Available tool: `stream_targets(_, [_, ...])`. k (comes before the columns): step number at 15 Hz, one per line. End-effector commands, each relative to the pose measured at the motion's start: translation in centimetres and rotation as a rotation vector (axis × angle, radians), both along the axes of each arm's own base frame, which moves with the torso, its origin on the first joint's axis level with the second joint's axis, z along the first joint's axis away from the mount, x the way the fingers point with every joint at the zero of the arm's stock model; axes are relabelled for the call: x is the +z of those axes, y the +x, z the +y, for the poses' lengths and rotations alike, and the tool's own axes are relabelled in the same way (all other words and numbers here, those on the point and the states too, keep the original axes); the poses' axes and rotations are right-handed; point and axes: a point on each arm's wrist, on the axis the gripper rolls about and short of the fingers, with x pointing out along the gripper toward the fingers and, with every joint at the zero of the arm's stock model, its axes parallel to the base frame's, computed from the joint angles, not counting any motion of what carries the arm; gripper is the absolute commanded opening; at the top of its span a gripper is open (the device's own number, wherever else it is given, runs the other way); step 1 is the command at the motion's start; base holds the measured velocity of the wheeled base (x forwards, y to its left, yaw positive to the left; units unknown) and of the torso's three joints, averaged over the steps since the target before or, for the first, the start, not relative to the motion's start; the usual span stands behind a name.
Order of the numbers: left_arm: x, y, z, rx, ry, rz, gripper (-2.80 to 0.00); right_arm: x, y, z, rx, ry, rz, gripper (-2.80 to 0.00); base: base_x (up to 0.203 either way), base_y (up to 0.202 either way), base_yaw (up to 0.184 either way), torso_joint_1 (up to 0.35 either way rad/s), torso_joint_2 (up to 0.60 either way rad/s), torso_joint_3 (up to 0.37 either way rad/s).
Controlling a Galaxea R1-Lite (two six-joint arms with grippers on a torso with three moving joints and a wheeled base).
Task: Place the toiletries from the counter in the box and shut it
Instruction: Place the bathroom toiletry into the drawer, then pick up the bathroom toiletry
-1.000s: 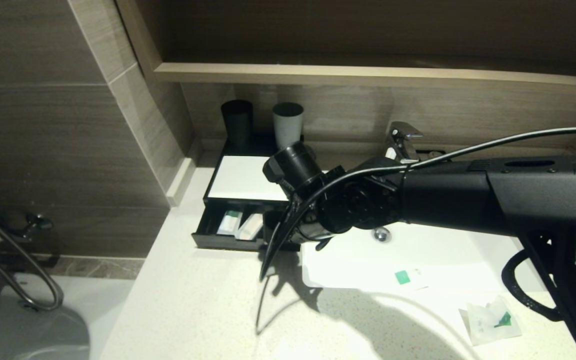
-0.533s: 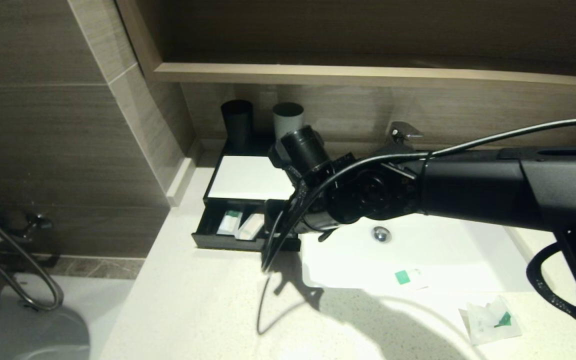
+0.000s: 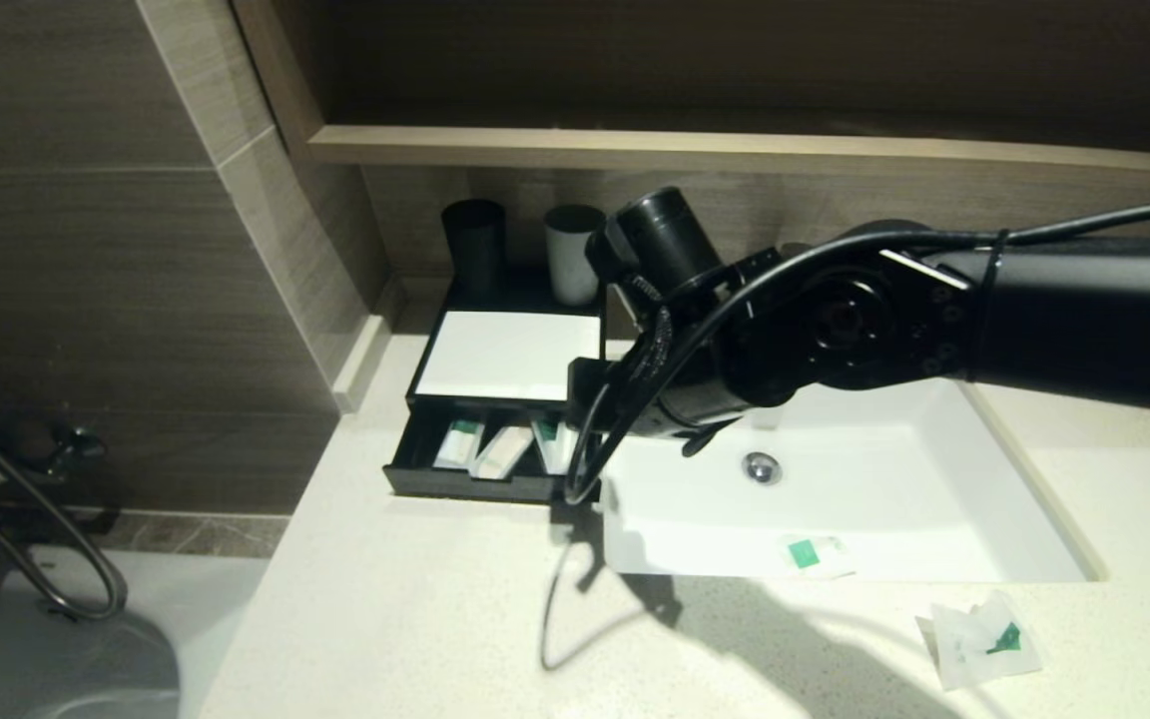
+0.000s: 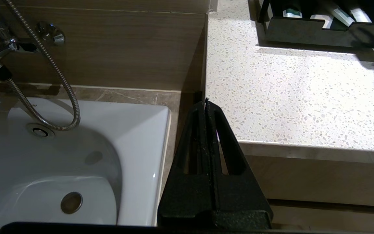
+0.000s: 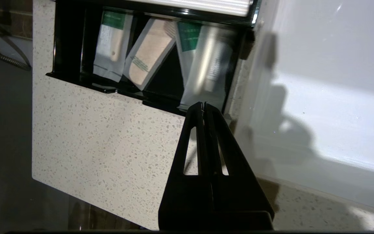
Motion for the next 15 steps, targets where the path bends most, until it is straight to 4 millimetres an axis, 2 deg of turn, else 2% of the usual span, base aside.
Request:
stream_targets(1, [0.0,0.0,0.0,0.001,0.0,0.0,-2.8,1.3,-0.1,-2.0,-0.038,-0.007,0.011,-2.8,0.0,0.0,0.0,0.0,0.0,0.0])
stream_targets(5, [0.0,0.0,0.0,0.001,0.0,0.0,-2.8,1.1,0.9,-5.0,-0.145,-0.093,0.056,-2.8,0.0,0.0,0.0,0.0,0.0,0.0])
stream_targets(7, [0.0,0.0,0.0,0.001,0.0,0.0,-2.8,0.6,0.4,-6.2,-0.187,-0.153,0.072,-2.8,0.0,0.0,0.0,0.0,0.0,0.0])
stream_targets(10, [0.0,0.0,0.0,0.001,0.0,0.0,-2.8,-0.5,0.2,-8.4,-0.238,-0.208,0.113,-2.8,0.0,0.0,0.0,0.0,0.0,0.0])
stream_targets(15, [0.0,0.0,0.0,0.001,0.0,0.0,-2.8,-3.0,1.2,-11.5,-0.324,-0.272,0.2,-2.8,0.0,0.0,0.0,0.0,0.0,0.0])
